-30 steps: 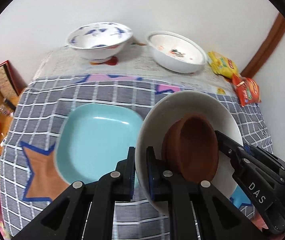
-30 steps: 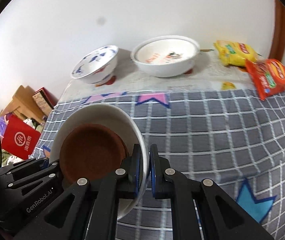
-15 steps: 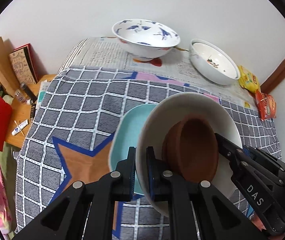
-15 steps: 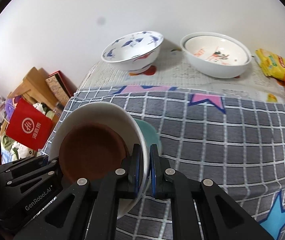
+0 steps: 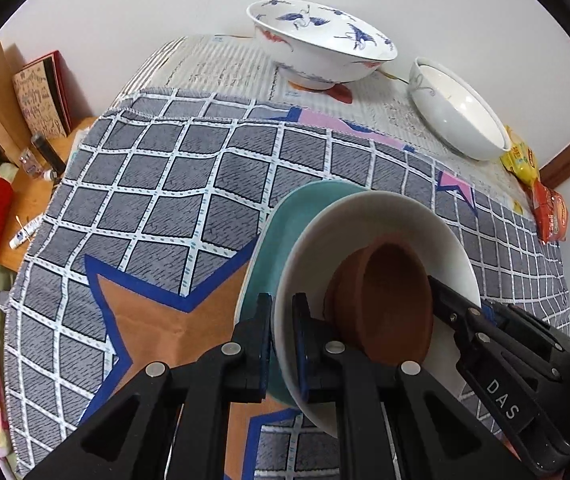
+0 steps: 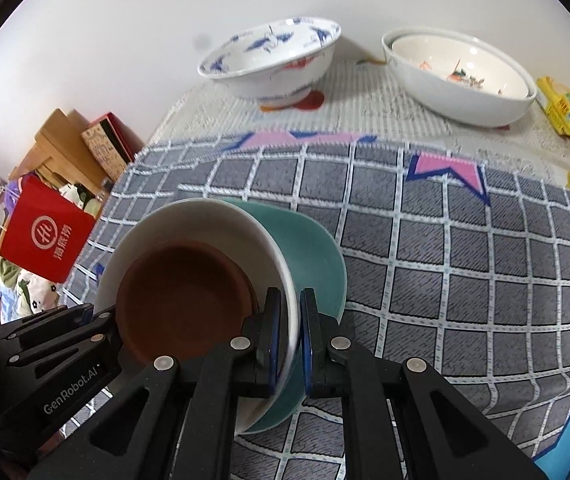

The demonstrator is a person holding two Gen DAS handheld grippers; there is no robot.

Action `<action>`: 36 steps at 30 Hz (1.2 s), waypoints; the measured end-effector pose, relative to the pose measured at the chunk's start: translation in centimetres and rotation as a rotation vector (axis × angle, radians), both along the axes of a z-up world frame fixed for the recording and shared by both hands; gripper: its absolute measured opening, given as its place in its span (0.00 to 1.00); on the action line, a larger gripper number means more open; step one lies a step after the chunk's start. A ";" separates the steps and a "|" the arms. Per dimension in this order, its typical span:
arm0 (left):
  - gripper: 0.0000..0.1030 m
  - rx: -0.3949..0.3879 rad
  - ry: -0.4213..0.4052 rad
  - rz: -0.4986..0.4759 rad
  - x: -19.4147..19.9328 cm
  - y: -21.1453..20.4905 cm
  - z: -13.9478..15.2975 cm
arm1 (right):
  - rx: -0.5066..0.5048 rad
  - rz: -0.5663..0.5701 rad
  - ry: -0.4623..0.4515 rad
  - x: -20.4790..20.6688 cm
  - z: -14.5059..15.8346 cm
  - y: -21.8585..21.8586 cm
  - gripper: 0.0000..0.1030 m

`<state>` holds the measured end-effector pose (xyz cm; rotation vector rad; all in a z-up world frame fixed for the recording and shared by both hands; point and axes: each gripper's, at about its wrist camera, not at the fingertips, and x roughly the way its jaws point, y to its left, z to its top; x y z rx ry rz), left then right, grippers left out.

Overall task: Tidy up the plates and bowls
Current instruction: 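Carry the white bowl with both grippers over the teal plate stack, then lower the white bowl onto the teal plate and open both grippers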

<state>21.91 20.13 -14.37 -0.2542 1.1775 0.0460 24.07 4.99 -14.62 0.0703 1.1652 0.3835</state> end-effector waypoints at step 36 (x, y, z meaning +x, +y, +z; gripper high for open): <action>0.24 -0.015 -0.113 0.000 -5.5 -1.6 4.4 | -0.007 0.045 -0.156 -5.8 4.7 -4.6 0.23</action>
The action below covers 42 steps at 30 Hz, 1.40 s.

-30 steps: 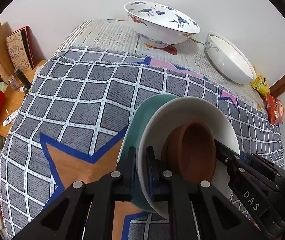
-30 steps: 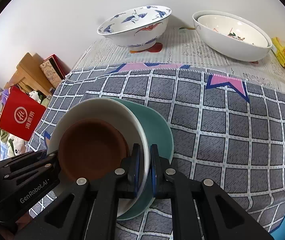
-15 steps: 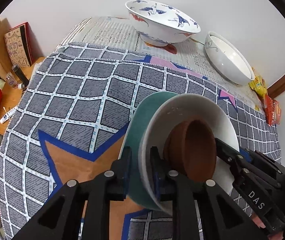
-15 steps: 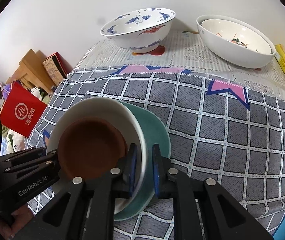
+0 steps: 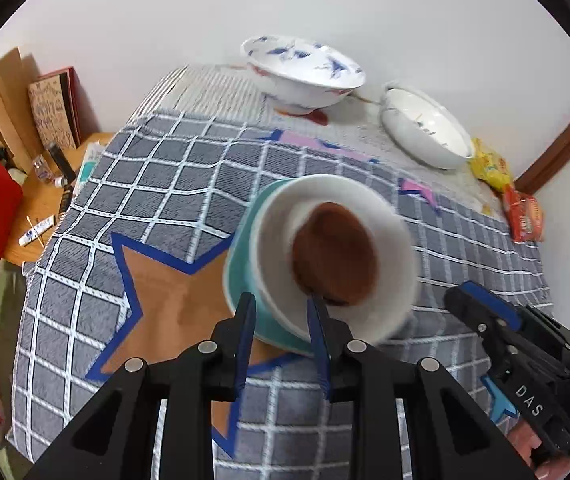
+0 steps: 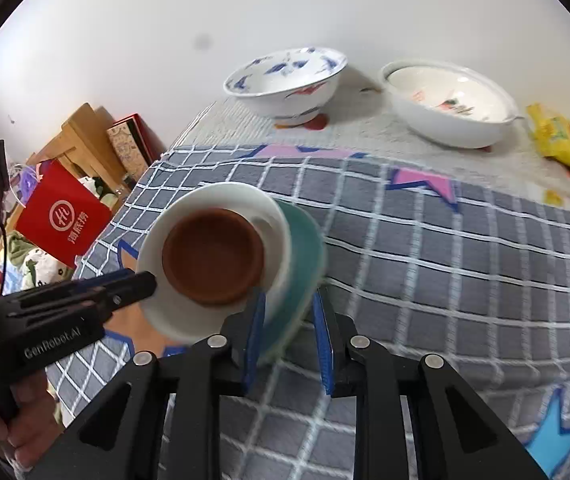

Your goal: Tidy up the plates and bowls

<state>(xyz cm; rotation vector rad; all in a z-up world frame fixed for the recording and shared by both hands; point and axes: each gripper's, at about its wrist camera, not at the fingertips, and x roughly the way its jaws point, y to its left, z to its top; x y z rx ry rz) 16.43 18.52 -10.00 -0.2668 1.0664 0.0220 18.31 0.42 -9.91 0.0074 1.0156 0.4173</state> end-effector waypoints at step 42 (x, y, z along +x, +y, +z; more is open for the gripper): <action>0.84 0.147 -0.319 -0.124 -14.7 -13.3 9.3 | -0.107 -0.369 -0.241 -18.0 9.0 -17.9 0.86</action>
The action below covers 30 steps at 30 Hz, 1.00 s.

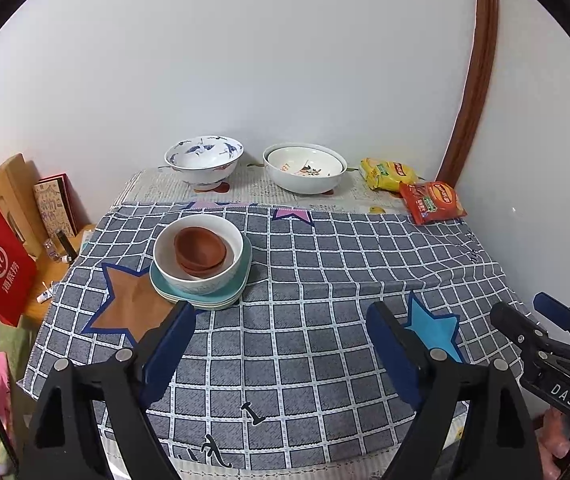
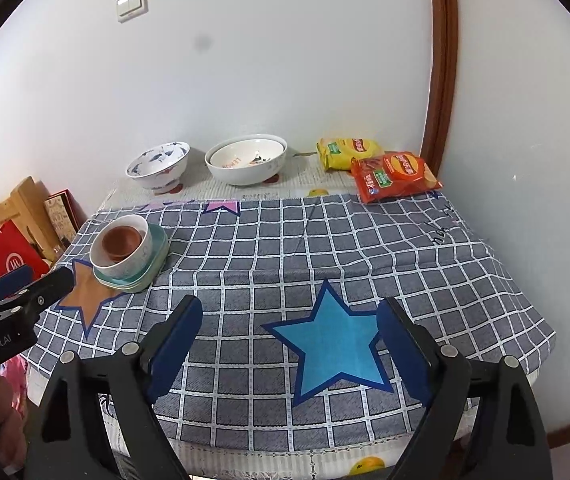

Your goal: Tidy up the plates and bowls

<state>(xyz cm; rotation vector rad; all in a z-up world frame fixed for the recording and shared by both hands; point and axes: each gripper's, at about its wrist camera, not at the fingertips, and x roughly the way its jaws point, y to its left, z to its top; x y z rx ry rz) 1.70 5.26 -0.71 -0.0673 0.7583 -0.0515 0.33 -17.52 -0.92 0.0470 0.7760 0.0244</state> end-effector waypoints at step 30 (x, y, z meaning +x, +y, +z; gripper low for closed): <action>0.84 -0.003 -0.015 0.015 -0.8 0.1 0.6 | -0.013 -0.006 -0.013 -1.0 0.5 0.5 0.86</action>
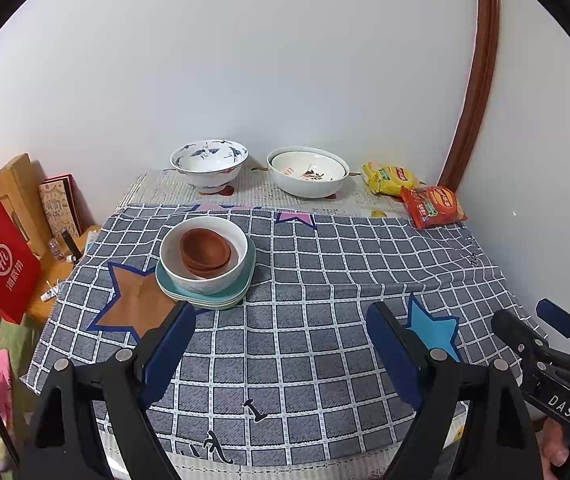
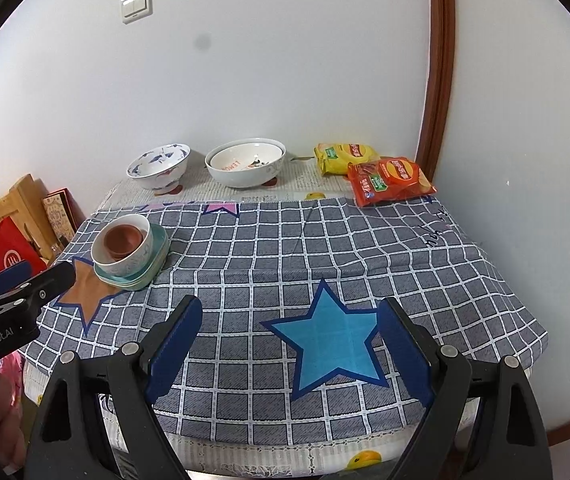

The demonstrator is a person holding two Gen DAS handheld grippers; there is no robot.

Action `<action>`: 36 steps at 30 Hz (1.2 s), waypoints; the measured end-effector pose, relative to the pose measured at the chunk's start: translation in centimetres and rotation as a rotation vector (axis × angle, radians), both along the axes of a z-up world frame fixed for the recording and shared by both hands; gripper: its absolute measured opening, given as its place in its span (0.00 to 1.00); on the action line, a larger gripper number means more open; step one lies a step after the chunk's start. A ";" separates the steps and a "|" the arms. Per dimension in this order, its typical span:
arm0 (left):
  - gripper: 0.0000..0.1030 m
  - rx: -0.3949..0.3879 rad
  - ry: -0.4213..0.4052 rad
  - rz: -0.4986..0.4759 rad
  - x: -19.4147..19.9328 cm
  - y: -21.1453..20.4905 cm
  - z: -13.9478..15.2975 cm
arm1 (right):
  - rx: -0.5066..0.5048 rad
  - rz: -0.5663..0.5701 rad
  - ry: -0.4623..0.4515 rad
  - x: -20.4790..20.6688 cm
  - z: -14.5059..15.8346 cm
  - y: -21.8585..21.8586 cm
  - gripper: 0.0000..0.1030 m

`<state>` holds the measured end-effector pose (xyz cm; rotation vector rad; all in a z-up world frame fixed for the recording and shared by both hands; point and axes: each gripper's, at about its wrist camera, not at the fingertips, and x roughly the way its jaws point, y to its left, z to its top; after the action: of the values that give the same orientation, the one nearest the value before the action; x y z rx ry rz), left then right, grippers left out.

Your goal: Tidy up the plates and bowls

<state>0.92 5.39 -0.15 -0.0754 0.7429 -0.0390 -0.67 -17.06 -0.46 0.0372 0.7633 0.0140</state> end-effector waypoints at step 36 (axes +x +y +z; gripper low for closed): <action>0.84 0.004 0.001 0.002 -0.2 0.1 0.1 | 0.001 0.011 0.008 -0.1 0.0 0.2 0.86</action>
<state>0.74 5.45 -0.10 -0.0722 0.7438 -0.0355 -0.74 -16.84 -0.50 0.0341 0.7714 0.0251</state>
